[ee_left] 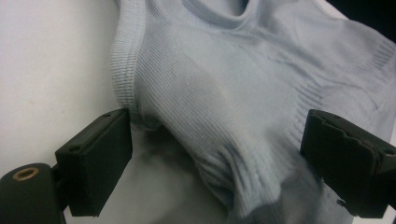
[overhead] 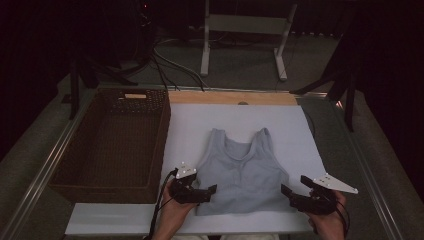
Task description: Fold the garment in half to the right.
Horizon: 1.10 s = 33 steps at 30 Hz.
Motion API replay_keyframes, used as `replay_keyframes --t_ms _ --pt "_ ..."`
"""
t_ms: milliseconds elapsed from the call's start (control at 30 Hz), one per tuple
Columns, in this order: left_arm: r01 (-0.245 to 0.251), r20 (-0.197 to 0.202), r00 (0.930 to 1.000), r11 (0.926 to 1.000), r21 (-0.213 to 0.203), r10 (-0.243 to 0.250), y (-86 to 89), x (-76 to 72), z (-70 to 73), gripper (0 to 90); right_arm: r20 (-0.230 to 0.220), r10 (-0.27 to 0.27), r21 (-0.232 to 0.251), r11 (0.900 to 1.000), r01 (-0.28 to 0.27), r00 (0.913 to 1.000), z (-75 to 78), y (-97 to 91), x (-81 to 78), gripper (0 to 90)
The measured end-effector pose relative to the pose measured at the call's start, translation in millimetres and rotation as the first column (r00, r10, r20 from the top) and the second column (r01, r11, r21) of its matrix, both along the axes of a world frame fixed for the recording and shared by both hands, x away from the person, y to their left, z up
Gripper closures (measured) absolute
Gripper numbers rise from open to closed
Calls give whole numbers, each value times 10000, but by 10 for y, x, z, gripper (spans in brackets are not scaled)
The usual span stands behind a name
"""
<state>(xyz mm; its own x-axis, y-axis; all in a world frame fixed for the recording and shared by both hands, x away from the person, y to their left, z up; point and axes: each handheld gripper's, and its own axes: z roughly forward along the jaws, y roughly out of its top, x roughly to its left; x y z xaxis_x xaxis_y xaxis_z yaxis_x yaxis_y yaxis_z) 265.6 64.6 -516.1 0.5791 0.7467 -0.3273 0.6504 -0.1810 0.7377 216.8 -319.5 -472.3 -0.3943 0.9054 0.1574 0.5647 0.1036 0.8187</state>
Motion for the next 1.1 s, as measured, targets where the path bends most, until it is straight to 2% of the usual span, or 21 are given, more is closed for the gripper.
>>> replay_keyframes --t_ms 33,133,233,300,400,500,733,1100 --pt "-92 67 9999 9998 158 91 -11 -3 5 120 -3 10 -2 10000 -10 10000 0 2 -1 148" --pt "-351 224 9991 9992 192 346 -26 -4 28 233 14 26 -1 10000 -26 10000 1 2 -1 148" --pt "-539 276 9982 9985 94 537 -21 5 48 383 17 14 -2 10000 -14 10000 0 -2 -2 148" --pt "-562 221 9982 9983 -173 566 -5 16 56 514 24 9 5 10000 -9 10000 0 -4 -2 148" --pt "-556 139 9983 9978 -360 561 11 28 72 681 25 28 5 10000 -28 10000 0 -2 -1 148" --pt "-491 176 9986 9984 -282 496 -6 17 98 785 16 33 -1 10000 -33 10000 -1 5 -1 148" --pt "-566 126 9983 9976 -396 571 34 13 158 812 28 40 5 10000 -40 10000 -1 5 -2 148" --pt "-697 156 9974 9972 -259 701 157 -15 216 815 30 25 -4 10000 -25 10000 -2 10 -1 148"
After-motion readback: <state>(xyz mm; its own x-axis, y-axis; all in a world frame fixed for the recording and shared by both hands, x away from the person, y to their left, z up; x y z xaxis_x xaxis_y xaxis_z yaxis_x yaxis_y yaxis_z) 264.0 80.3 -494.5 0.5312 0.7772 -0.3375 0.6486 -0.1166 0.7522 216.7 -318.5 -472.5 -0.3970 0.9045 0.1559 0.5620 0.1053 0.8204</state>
